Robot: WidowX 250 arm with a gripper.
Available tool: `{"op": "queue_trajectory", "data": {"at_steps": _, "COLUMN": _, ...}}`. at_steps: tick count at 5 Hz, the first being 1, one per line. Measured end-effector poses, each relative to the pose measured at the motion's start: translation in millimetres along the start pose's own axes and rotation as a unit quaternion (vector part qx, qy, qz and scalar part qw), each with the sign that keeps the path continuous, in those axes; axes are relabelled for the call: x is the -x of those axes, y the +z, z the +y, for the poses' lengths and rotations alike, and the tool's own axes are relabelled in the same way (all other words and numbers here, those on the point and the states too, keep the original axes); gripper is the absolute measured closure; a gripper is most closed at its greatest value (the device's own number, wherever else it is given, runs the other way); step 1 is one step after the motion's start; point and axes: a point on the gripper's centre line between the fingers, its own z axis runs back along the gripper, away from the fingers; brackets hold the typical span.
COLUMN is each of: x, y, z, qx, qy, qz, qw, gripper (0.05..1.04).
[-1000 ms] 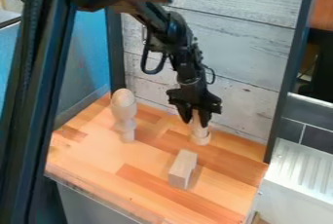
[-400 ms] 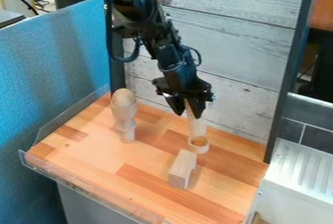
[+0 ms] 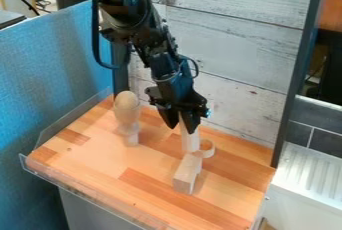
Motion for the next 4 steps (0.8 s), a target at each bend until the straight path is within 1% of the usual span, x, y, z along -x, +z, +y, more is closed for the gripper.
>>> {"op": "queue_trajectory", "data": {"at_steps": 1, "x": 11.4, "y": -3.6, "z": -2.4, "qx": -0.005, "qy": -0.011, "qz": 0.018, "qw": 0.9998, "gripper": 0.562}}
{"op": "queue_trajectory", "data": {"at_steps": 2, "x": 12.5, "y": 2.5, "z": -4.5, "qx": -0.007, "qy": -0.021, "qz": 0.008, "qw": 0.9997, "gripper": 0.563}}
{"op": "queue_trajectory", "data": {"at_steps": 3, "x": 17.7, "y": -1.2, "z": -6.3, "qx": -0.005, "qy": -0.024, "qz": 0.008, "qw": 0.9997, "gripper": 0.563}}
{"op": "queue_trajectory", "data": {"at_steps": 4, "x": 17.3, "y": -1.0, "z": -6.3, "qx": -0.009, "qy": -0.03, "qz": 0.008, "qw": 0.9995, "gripper": 0.563}}
